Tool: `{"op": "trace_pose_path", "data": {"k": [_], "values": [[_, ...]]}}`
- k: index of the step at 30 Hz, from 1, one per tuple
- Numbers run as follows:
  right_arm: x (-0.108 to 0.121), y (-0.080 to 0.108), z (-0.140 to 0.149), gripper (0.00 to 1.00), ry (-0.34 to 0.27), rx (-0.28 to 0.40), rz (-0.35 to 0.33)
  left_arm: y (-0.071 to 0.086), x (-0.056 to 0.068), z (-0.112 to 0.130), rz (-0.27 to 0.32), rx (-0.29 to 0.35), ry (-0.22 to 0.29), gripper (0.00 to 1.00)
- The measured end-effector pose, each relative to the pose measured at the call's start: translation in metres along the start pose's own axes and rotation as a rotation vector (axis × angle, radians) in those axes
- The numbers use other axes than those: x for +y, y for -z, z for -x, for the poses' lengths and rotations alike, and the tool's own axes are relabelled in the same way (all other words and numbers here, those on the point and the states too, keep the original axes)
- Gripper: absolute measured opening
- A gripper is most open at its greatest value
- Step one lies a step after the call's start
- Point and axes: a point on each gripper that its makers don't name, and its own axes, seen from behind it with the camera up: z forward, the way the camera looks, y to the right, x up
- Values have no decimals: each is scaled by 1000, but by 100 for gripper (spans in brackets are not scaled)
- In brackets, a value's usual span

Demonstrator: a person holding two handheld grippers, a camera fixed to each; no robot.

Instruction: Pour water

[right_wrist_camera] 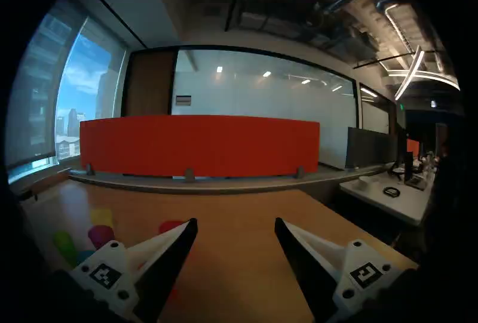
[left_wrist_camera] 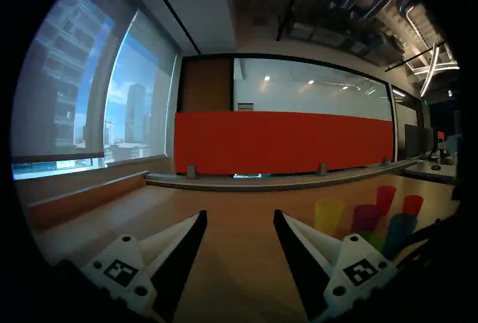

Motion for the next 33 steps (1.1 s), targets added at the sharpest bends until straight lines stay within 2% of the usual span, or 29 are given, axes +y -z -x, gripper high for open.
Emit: {"op": "trace_pose_path", "data": {"k": [11, 20, 33], "values": [[-4, -1, -3, 100, 4, -1, -5, -4, -5, 9, -6, -14, 11, 82], [-9, 1, -6, 100, 4, 5, -13, -6, -5, 13, -13, -27, -16, 82], [-9, -1, -6, 100, -2, 7, -20, -6, -5, 15, -13, -28, -16, 82]]}}
